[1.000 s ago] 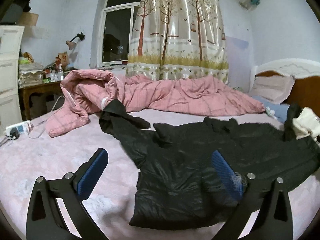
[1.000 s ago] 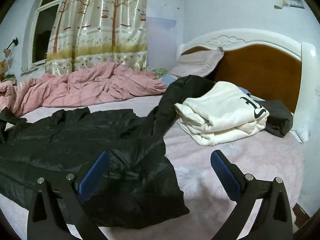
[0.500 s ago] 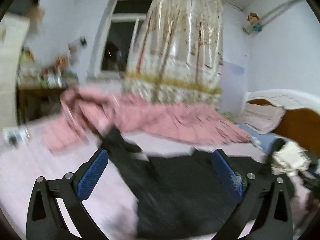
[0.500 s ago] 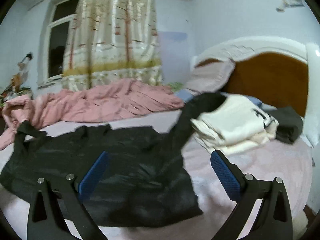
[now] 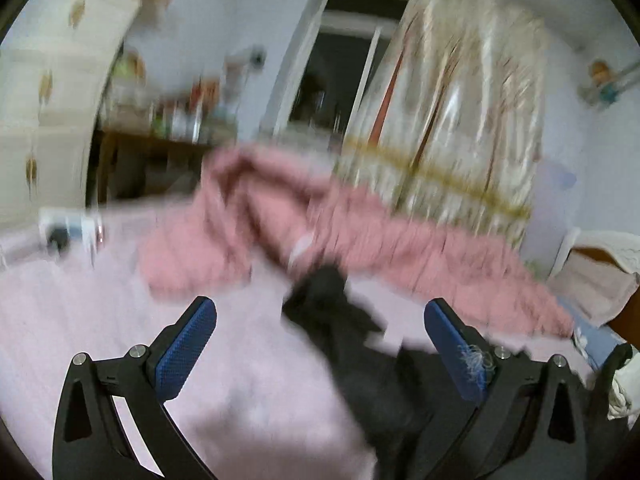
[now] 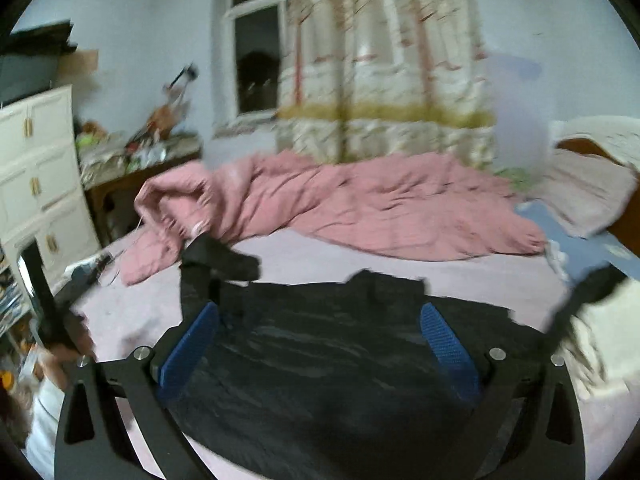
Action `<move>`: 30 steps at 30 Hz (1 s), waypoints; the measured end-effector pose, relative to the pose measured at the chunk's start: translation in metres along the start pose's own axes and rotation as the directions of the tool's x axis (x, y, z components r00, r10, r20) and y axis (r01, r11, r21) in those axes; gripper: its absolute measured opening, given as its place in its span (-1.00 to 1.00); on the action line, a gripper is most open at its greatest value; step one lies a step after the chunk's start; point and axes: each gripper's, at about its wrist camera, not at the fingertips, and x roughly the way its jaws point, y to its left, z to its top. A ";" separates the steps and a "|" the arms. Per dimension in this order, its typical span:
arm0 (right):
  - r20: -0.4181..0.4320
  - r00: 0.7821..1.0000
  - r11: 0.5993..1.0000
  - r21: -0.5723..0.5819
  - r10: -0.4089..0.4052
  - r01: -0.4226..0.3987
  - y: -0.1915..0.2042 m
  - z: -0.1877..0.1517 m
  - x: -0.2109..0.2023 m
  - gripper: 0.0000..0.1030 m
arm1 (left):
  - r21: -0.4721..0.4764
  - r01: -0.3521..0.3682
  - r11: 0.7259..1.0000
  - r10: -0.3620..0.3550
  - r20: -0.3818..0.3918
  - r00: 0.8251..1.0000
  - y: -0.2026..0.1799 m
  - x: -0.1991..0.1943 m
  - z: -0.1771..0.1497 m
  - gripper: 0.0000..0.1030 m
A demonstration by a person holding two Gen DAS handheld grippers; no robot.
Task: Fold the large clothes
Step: 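Grasp the jacket sleeve with the right gripper and lift it toward the left gripper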
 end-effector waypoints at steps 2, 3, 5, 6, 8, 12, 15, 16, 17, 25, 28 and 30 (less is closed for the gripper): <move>-0.089 0.996 0.999 -0.017 0.027 -0.028 0.021 0.017 0.056 0.78 | -0.060 0.007 0.998 -0.015 -0.147 0.989 0.019 0.035 -0.011 0.97; -0.134 0.990 0.998 -0.035 0.038 -0.043 0.033 0.023 0.085 0.71 | -0.078 -0.015 0.997 0.000 -0.195 0.981 0.025 0.048 -0.015 0.94; -0.198 0.979 0.994 -0.085 0.049 -0.067 0.057 0.028 0.134 0.58 | -0.081 -0.055 0.995 0.032 -0.258 0.966 0.031 0.060 -0.020 0.87; -0.231 0.972 0.989 -0.122 0.050 -0.079 0.070 0.028 0.161 0.53 | -0.076 -0.061 0.995 0.037 -0.276 0.960 0.033 0.061 -0.022 0.87; -0.292 0.954 0.971 -0.201 0.063 -0.126 0.102 0.027 0.218 0.53 | -0.058 -0.062 0.996 0.042 -0.299 0.953 0.037 0.061 -0.024 0.87; -0.414 0.909 0.927 -0.322 0.046 -0.193 0.157 0.016 0.315 0.51 | -0.011 -0.092 0.996 0.083 -0.339 0.937 0.040 0.069 -0.035 0.87; -0.454 0.890 0.901 -0.395 -0.024 -0.177 0.189 0.007 0.375 0.51 | 0.005 -0.122 0.993 0.115 -0.377 0.919 0.048 0.081 -0.040 0.87; -0.467 0.883 0.884 -0.430 -0.045 -0.182 0.198 0.002 0.392 0.51 | 0.004 -0.128 0.992 0.120 -0.383 0.916 0.050 0.085 -0.041 0.87; -0.473 0.879 0.870 -0.458 -0.066 -0.182 0.203 0.000 0.403 0.51 | 0.001 -0.135 0.991 0.125 -0.387 0.913 0.052 0.087 -0.041 0.87; -0.322 0.909 0.866 -0.495 -0.266 0.078 0.207 -0.019 0.468 -0.84 | -0.004 -0.046 0.999 0.041 -0.377 0.925 0.049 0.080 -0.037 0.87; -0.271 0.924 0.875 -0.470 -0.271 0.119 0.200 -0.007 0.455 -0.92 | -0.017 0.007 1.000 -0.013 -0.382 0.924 0.041 0.077 -0.038 0.87; -0.201 0.952 0.898 -0.421 -0.229 0.127 0.191 0.012 0.424 -0.92 | -0.022 0.054 0.998 -0.058 -0.378 0.924 0.034 0.071 -0.038 0.87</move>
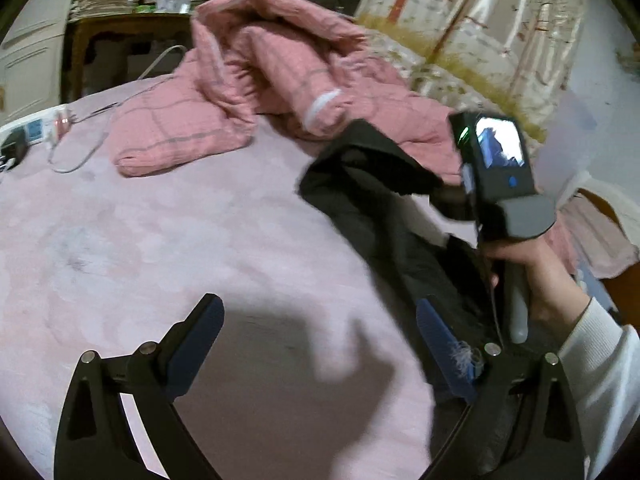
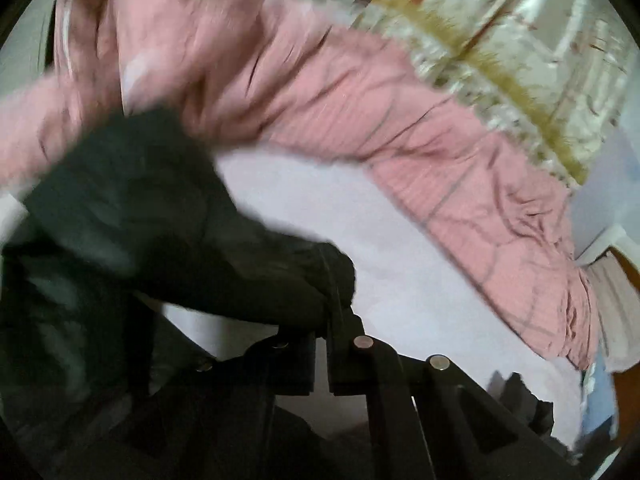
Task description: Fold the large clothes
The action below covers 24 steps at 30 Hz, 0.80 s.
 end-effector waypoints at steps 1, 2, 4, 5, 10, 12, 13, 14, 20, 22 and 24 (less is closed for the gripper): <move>0.033 0.999 1.000 0.009 -0.012 0.011 -0.010 0.002 -0.016 -0.92 | 0.008 0.021 1.000 -0.021 0.005 1.000 -0.005 -0.003 -0.001 0.87; 0.059 0.998 0.999 0.016 -0.033 0.032 -0.021 0.004 -0.032 -0.92 | 0.013 0.043 0.999 -0.043 0.011 0.999 -0.008 -0.006 -0.002 0.87; 0.119 0.990 0.997 0.036 -0.076 0.072 -0.047 0.007 -0.067 -0.92 | 0.011 0.092 0.996 -0.092 0.018 0.996 -0.016 -0.012 -0.005 0.87; 0.142 0.984 0.994 0.048 -0.104 0.098 -0.061 0.008 -0.084 -0.92 | 0.011 0.107 0.994 -0.107 0.018 0.994 -0.020 -0.012 -0.006 0.87; 0.213 0.960 0.981 0.094 -0.185 0.168 -0.134 0.000 -0.173 -0.93 | 0.089 0.105 0.990 -0.109 0.039 0.993 -0.050 -0.015 -0.015 0.87; 0.219 0.949 0.973 0.094 -0.229 0.213 -0.156 -0.007 -0.201 -0.93 | 0.128 0.116 0.985 -0.124 0.051 0.991 -0.060 -0.017 -0.019 0.87; 0.213 0.944 0.966 0.097 -0.253 0.238 -0.174 -0.015 -0.221 -0.93 | 0.150 0.120 0.981 -0.130 0.056 0.990 -0.067 -0.019 -0.022 0.87; 0.204 0.942 0.963 0.100 -0.265 0.249 -0.183 -0.020 -0.233 -0.93 | 0.165 0.120 0.979 -0.131 0.057 0.990 -0.073 -0.019 -0.023 0.87; 0.132 0.939 0.942 0.152 -0.318 0.298 -0.262 -0.073 -0.309 -0.93 | 0.216 0.127 0.968 -0.145 0.066 0.987 -0.097 -0.023 -0.034 0.87; 0.097 0.931 0.928 0.164 -0.352 0.334 -0.284 -0.091 -0.316 -0.93 | 0.212 0.134 0.968 -0.152 0.071 0.986 -0.100 -0.022 -0.036 0.87; 0.048 0.932 0.919 0.195 -0.359 0.344 -0.305 -0.110 -0.314 -0.93 | 0.204 0.148 0.968 -0.168 0.087 0.982 -0.104 -0.024 -0.040 0.87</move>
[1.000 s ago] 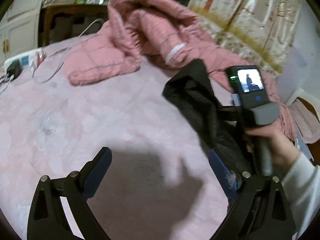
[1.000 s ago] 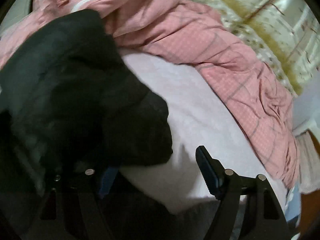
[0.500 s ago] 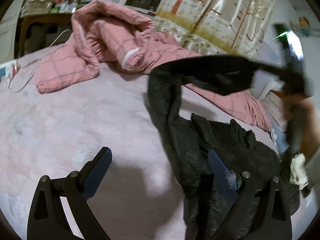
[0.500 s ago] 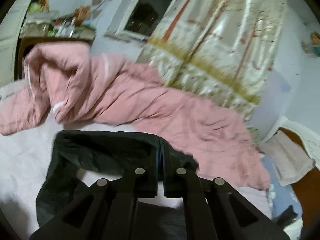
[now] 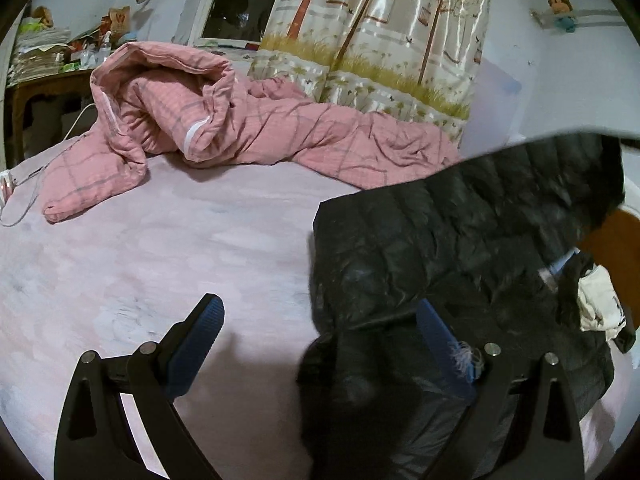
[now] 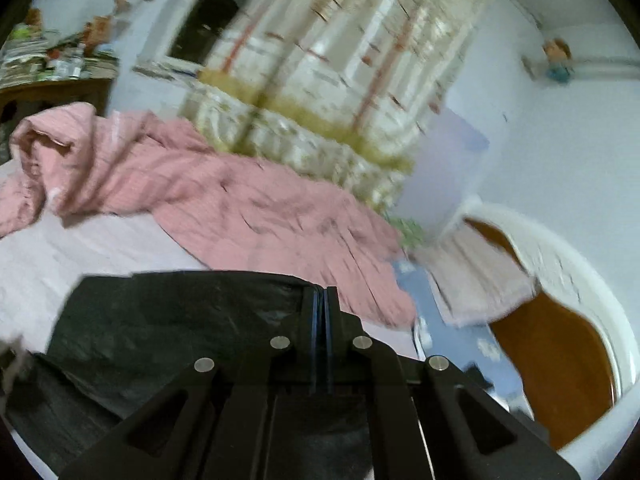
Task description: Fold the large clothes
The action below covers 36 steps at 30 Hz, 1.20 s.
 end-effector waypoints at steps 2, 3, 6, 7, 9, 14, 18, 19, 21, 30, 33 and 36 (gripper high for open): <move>-0.070 0.998 0.998 0.060 0.000 0.004 -0.024 -0.023 0.018 -0.93 | 0.015 0.022 1.000 -0.022 0.013 1.000 -0.009 -0.002 -0.002 0.87; -0.089 0.996 0.997 0.076 0.000 0.007 -0.030 -0.031 0.023 -0.93 | 0.036 0.009 0.999 -0.009 0.013 1.000 -0.015 -0.002 -0.002 0.87; -0.181 0.983 0.988 0.156 0.035 -0.006 -0.048 -0.073 0.057 -0.93 | 0.098 -0.056 0.994 0.055 0.017 0.998 -0.029 0.003 -0.002 0.86; -0.206 0.977 0.984 0.180 0.047 -0.009 -0.052 -0.086 0.066 -0.93 | 0.119 -0.104 0.987 0.105 0.001 0.995 -0.032 0.006 -0.002 0.82; -0.226 0.970 0.973 0.230 0.083 -0.029 -0.058 -0.107 0.079 -0.93 | 0.157 -0.146 0.977 0.146 0.010 0.989 -0.038 0.010 -0.004 0.78; -0.270 0.953 0.959 0.277 0.139 -0.061 -0.058 -0.151 0.113 -0.93 | 0.145 -0.164 0.976 0.168 -0.011 0.986 -0.034 0.030 -0.001 0.75; -0.284 0.937 0.944 0.309 0.204 -0.112 -0.062 -0.166 0.133 -0.93 | 0.145 -0.196 0.970 0.203 -0.036 0.979 -0.030 0.047 0.000 0.72; -0.304 0.928 0.948 0.292 0.217 -0.127 -0.060 -0.167 0.140 -0.92 | 0.171 -0.223 0.960 0.230 -0.020 0.973 -0.031 0.048 0.001 0.70; -0.320 0.930 0.962 0.255 0.181 -0.099 -0.059 -0.167 0.149 -0.92 | 0.222 -0.277 0.935 0.279 0.024 0.960 -0.034 0.046 0.002 0.70; -0.277 0.940 0.939 0.328 0.197 -0.100 -0.080 -0.180 0.144 0.19 | 0.244 -0.249 0.937 0.259 -0.007 0.966 -0.032 0.055 -0.001 0.69; -0.241 0.927 0.902 0.393 0.289 -0.179 -0.079 -0.184 0.135 0.37 | 0.217 -0.225 0.950 0.239 -0.043 0.970 -0.030 0.062 -0.003 0.68; -0.246 0.871 0.845 0.451 0.425 -0.285 -0.065 -0.191 0.140 0.37 | 0.173 -0.197 0.965 0.216 -0.096 0.972 -0.028 0.073 -0.006 0.68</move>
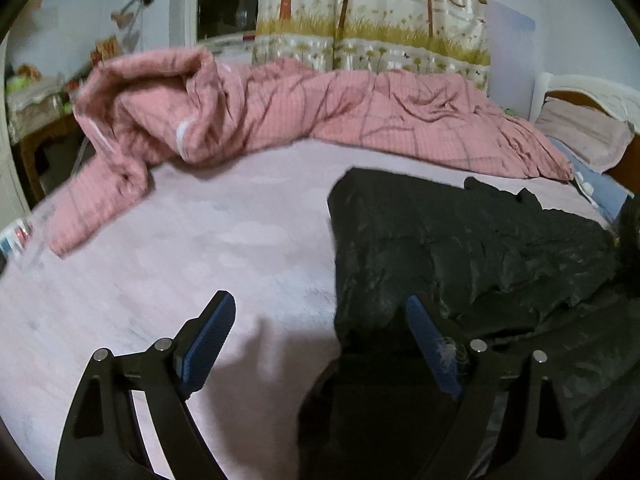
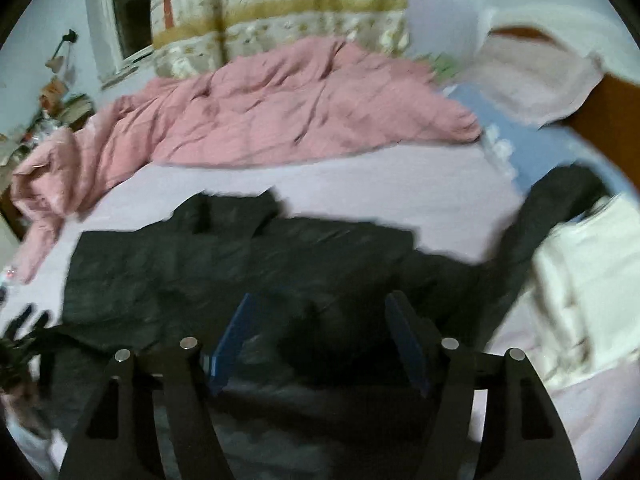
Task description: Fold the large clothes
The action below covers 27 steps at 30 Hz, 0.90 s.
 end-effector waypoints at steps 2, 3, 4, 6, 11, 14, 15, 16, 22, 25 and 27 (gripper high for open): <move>-0.061 0.998 1.000 -0.002 -0.014 0.014 0.003 -0.004 0.020 0.37 | -0.009 -0.003 1.000 0.002 -0.056 0.998 0.000 0.014 -0.003 0.68; -0.079 0.996 0.999 -0.011 -0.032 0.031 0.004 -0.005 0.027 0.37 | -0.009 -0.019 1.000 0.018 -0.101 0.995 0.000 0.024 -0.005 0.68; -0.112 0.991 0.997 -0.028 -0.068 0.066 0.005 -0.008 0.041 0.37 | -0.002 -0.033 0.999 0.033 -0.144 0.989 0.000 0.033 -0.007 0.68; -0.172 0.978 0.993 -0.046 -0.114 0.107 0.002 -0.013 0.064 0.37 | -0.005 -0.030 1.000 0.028 -0.224 0.974 0.004 0.052 -0.012 0.69; -0.272 0.947 0.985 -0.047 -0.170 0.163 -0.022 -0.028 0.096 0.37 | -0.026 -0.048 0.999 0.041 -0.237 0.971 0.008 0.053 -0.014 0.73; -0.277 0.945 0.985 -0.042 -0.172 0.167 -0.034 -0.032 0.092 0.36 | -0.017 -0.066 0.998 0.061 -0.238 0.969 0.007 0.053 -0.015 0.74; -0.278 0.946 0.986 -0.039 -0.165 0.160 -0.035 -0.032 0.091 0.36 | -0.015 -0.070 0.997 0.065 -0.239 0.969 0.008 0.053 -0.014 0.74; -0.276 0.946 0.986 -0.043 -0.168 0.163 -0.036 -0.034 0.090 0.36 | -0.012 -0.074 0.997 0.070 -0.234 0.970 0.007 0.052 -0.014 0.73; -0.155 0.911 0.917 -0.183 -0.383 0.355 -0.018 -0.034 0.083 0.37 | 0.048 -0.064 0.997 0.072 -0.190 0.979 0.006 0.044 -0.007 0.70; -0.060 0.911 0.909 -0.118 -0.409 0.400 -0.015 -0.029 0.053 0.37 | 0.088 -0.039 0.995 0.050 -0.125 0.991 0.004 0.028 -0.001 0.57; -0.017 0.938 0.936 -0.062 -0.347 0.346 -0.014 -0.027 0.032 0.37 | 0.089 0.011 0.996 -0.004 -0.078 0.997 0.001 0.016 0.004 0.54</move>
